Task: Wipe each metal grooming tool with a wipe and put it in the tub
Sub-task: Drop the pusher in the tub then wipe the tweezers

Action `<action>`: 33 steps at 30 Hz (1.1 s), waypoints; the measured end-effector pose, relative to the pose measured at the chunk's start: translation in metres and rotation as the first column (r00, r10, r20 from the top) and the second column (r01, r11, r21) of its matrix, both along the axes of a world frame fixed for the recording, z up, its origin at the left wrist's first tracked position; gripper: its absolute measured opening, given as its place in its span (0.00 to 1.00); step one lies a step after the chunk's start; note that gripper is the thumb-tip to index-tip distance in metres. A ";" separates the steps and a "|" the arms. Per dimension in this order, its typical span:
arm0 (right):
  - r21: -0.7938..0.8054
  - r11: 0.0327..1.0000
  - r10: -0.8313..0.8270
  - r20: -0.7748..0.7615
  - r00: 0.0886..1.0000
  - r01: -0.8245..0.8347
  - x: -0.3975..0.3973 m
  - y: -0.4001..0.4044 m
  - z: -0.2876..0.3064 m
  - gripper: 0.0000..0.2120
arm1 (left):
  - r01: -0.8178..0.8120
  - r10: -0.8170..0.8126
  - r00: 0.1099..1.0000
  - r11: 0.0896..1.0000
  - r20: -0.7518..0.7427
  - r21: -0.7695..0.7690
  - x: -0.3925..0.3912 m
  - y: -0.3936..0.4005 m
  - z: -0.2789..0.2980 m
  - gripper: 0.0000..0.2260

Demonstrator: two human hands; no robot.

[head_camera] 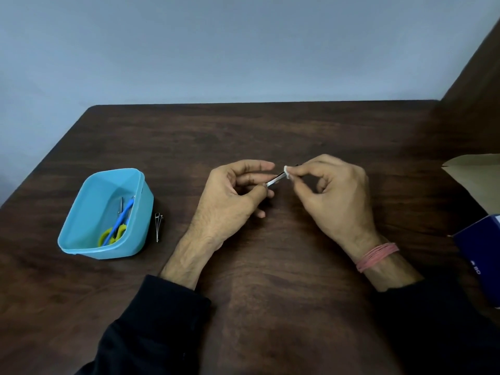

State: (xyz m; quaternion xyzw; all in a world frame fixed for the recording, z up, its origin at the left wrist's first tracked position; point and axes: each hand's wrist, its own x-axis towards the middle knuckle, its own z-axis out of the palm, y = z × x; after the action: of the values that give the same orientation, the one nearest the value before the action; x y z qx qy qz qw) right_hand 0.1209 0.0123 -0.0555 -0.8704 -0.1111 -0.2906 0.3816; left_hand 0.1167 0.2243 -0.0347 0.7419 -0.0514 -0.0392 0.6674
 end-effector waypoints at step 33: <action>0.036 0.997 0.064 -0.029 0.998 -0.063 -0.001 0.001 0.004 0.05 | -0.068 0.014 0.991 0.909 0.134 0.411 -0.008 -0.008 0.000 0.08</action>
State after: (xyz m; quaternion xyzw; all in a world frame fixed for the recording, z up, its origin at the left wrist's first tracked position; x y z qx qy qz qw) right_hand 0.1195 0.0136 -0.0512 -0.8640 -0.1277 -0.2670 0.4074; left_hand 0.1087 0.2160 -0.0343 0.8685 -0.0690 0.0126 0.4906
